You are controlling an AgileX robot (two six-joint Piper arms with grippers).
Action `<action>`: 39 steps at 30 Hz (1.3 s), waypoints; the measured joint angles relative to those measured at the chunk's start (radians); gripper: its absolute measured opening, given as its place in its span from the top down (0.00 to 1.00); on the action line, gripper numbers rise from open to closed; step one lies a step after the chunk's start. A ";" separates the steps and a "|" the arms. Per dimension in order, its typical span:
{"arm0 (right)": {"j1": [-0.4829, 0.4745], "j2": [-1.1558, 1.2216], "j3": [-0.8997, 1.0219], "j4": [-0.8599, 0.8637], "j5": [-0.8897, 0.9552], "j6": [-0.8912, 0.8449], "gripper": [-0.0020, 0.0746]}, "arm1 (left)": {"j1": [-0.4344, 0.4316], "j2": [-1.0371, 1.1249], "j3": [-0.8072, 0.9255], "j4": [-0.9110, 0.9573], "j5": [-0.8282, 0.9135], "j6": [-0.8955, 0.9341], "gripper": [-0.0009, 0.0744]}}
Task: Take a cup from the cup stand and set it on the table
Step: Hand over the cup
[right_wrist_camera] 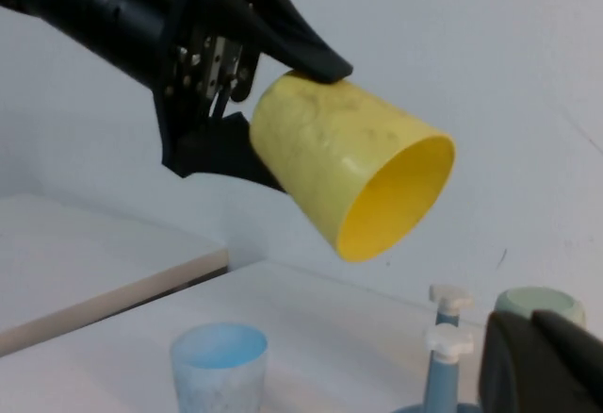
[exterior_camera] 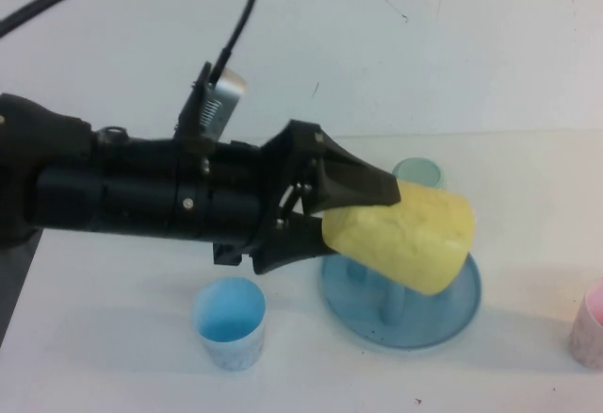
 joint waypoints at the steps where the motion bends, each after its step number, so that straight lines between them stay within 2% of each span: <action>1: 0.000 0.000 0.000 0.000 0.005 -0.007 0.98 | 0.016 0.011 0.000 -0.030 0.019 0.015 0.26; 8: 0.000 0.000 -0.004 0.004 0.032 -0.066 0.98 | 0.052 0.073 0.080 -0.299 0.095 0.189 0.26; 12: 0.000 0.000 -0.042 0.006 0.028 -0.106 0.98 | 0.066 0.132 0.120 -0.336 0.191 0.228 0.26; 16: 0.000 0.032 -0.054 0.008 0.029 -0.119 0.98 | 0.069 0.188 0.124 -0.349 0.228 0.210 0.26; 27: 0.000 0.179 -0.095 0.009 0.110 -0.148 0.98 | 0.071 0.239 0.124 -0.352 0.219 -0.038 0.26; 39: 0.000 0.422 -0.116 0.009 0.202 -0.159 0.98 | 0.071 0.239 0.058 -0.356 0.275 0.005 0.26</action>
